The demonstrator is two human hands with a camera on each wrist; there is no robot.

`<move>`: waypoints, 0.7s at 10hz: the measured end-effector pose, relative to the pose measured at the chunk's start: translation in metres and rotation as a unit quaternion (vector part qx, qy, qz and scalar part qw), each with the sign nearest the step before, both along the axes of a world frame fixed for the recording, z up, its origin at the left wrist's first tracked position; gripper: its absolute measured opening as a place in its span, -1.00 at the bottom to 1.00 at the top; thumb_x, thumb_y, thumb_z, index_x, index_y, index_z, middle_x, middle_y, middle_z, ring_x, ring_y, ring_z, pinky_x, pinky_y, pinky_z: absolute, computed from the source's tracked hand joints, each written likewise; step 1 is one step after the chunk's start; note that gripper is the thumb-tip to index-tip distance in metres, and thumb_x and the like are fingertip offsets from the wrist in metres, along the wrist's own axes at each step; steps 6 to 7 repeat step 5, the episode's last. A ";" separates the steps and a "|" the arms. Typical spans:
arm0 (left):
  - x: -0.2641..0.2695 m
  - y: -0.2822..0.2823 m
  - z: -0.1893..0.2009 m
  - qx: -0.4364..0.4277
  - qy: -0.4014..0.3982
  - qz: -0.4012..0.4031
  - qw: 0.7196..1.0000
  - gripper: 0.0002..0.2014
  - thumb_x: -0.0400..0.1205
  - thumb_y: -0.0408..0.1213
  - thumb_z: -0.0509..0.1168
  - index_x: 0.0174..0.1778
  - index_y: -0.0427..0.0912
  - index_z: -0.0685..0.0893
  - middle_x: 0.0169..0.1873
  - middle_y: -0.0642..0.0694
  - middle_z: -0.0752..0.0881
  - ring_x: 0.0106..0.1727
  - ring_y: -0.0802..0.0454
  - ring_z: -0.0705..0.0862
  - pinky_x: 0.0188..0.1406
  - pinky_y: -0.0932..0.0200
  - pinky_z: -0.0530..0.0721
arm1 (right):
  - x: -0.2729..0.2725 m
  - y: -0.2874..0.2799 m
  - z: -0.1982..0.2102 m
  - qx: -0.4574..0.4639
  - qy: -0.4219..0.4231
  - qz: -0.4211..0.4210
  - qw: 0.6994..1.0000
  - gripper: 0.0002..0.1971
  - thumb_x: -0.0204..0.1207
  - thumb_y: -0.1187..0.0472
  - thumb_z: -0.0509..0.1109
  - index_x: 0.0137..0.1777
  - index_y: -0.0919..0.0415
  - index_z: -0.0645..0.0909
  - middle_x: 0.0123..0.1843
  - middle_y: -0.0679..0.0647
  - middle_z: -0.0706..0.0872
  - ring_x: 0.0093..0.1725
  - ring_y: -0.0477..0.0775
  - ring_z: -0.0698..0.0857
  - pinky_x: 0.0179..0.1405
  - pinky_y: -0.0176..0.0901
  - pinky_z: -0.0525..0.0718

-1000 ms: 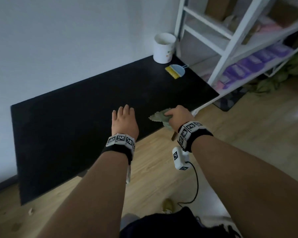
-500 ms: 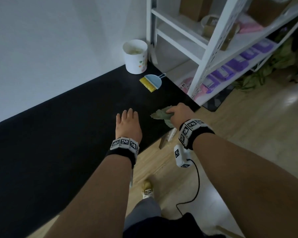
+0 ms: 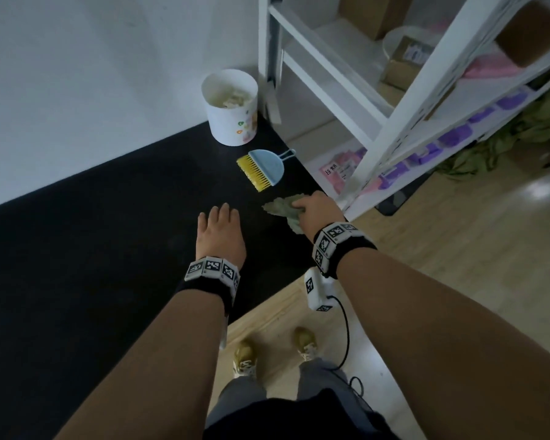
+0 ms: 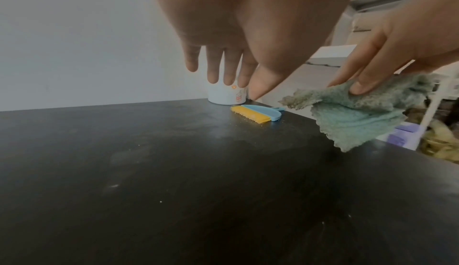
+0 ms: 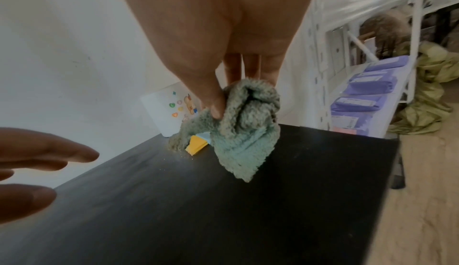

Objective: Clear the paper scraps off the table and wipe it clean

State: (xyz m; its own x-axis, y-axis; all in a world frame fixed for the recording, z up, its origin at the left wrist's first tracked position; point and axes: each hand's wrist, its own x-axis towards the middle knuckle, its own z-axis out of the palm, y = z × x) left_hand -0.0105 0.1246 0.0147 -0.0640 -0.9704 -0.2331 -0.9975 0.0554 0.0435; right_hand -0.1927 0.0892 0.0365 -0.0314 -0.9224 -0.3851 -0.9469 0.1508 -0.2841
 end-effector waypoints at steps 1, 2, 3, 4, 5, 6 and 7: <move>-0.008 -0.006 -0.002 0.001 -0.006 0.038 0.999 -0.44 0.69 -0.29 0.12 0.65 -0.16 0.21 0.66 -0.14 0.17 0.67 -0.12 0.11 0.67 -0.14 0.03 | -0.004 -0.013 -0.008 -0.002 0.011 0.048 0.999 -0.65 0.59 0.27 0.26 0.33 0.05 0.65 0.31 0.24 0.53 0.28 0.27 0.58 0.31 0.01 0.57; -0.021 -0.011 -0.006 0.001 -0.012 0.095 0.995 -0.46 0.70 -0.31 0.10 0.64 -0.16 0.22 0.66 -0.14 0.18 0.67 -0.12 0.12 0.66 -0.13 0.04 | -0.014 -0.030 -0.011 0.103 0.097 0.157 0.977 -0.58 0.71 0.19 0.11 0.56 0.14 0.41 0.54 0.19 0.43 0.52 0.22 0.44 0.52 0.07 0.39; -0.030 -0.010 -0.008 -0.001 -0.007 0.136 0.991 -0.46 0.69 -0.32 0.10 0.64 -0.17 0.23 0.65 -0.14 0.19 0.66 -0.12 0.13 0.66 -0.14 0.05 | -0.019 -0.042 -0.013 0.154 0.167 0.221 0.948 -0.46 0.71 0.08 0.16 0.67 0.06 0.18 0.67 0.24 0.18 0.64 0.18 0.25 0.64 0.07 0.18; -0.038 -0.004 -0.006 0.006 0.004 0.175 0.985 -0.45 0.68 -0.32 0.12 0.63 -0.18 0.24 0.65 -0.15 0.20 0.66 -0.13 0.14 0.66 -0.16 0.06 | -0.022 -0.047 -0.022 0.147 0.182 0.280 0.931 -0.50 0.69 0.09 0.21 0.61 0.10 0.29 0.61 0.23 0.33 0.58 0.24 0.35 0.60 0.15 0.26; -0.041 0.004 -0.002 -0.001 -0.009 0.193 0.981 -0.44 0.67 -0.33 0.15 0.62 -0.18 0.24 0.64 -0.15 0.21 0.65 -0.13 0.15 0.66 -0.16 0.07 | -0.020 -0.050 -0.025 0.105 0.139 0.287 0.942 -0.57 0.61 0.10 0.31 0.47 0.11 0.47 0.42 0.24 0.51 0.41 0.27 0.50 0.45 0.17 0.45; -0.041 0.004 -0.002 -0.001 -0.009 0.193 0.981 -0.44 0.67 -0.33 0.15 0.62 -0.18 0.24 0.64 -0.15 0.21 0.65 -0.13 0.15 0.66 -0.16 0.07 | -0.020 -0.050 -0.025 0.105 0.139 0.287 0.942 -0.57 0.61 0.10 0.31 0.47 0.11 0.47 0.42 0.24 0.51 0.41 0.27 0.50 0.45 0.17 0.45; -0.041 0.004 -0.002 -0.001 -0.009 0.193 0.981 -0.44 0.67 -0.33 0.15 0.62 -0.18 0.24 0.64 -0.15 0.21 0.65 -0.13 0.15 0.66 -0.16 0.07 | -0.020 -0.050 -0.025 0.105 0.139 0.287 0.942 -0.57 0.61 0.10 0.31 0.47 0.11 0.47 0.42 0.24 0.51 0.41 0.27 0.50 0.45 0.17 0.45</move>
